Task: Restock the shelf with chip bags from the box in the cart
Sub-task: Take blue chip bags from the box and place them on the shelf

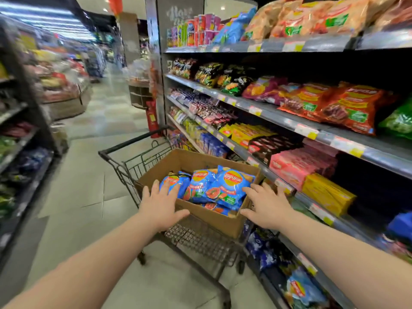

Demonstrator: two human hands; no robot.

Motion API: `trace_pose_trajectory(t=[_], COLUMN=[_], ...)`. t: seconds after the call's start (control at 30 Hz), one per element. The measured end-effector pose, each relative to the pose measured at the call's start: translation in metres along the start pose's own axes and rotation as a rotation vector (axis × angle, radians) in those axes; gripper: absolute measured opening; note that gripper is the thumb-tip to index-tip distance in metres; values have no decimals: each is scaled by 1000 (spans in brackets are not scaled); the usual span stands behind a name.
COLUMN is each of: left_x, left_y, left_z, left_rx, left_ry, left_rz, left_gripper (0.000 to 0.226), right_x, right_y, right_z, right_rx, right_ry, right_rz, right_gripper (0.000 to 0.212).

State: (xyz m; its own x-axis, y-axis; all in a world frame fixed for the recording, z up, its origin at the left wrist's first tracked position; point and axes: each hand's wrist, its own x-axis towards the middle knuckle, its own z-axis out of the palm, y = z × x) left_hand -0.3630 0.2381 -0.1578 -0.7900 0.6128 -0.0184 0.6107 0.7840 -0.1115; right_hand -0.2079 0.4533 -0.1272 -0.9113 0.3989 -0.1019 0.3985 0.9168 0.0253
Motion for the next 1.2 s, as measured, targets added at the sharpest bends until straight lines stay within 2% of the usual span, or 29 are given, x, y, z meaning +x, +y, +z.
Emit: trace_pose_trajectory(t=[0.3, 0.63, 1.03, 1.2], left_x=[51, 199, 302, 341], left_y=[-29, -37, -8, -8], left_z=[28, 36, 95, 116], left_rx=[-24, -6, -98, -142], left_ry=[-51, -132, -349, -391], left_rz=[-60, -60, 50, 92], left_gripper=[86, 86, 86, 82], right_x=[92, 241, 320, 335], right_y=[-11, 14, 61, 64], right_z=[23, 42, 89, 112], right_rx=[50, 89, 243, 415], right_ry=[-64, -106, -263, -309], right_rz=[-7, -37, 91, 229], right_gripper=[69, 71, 73, 82])
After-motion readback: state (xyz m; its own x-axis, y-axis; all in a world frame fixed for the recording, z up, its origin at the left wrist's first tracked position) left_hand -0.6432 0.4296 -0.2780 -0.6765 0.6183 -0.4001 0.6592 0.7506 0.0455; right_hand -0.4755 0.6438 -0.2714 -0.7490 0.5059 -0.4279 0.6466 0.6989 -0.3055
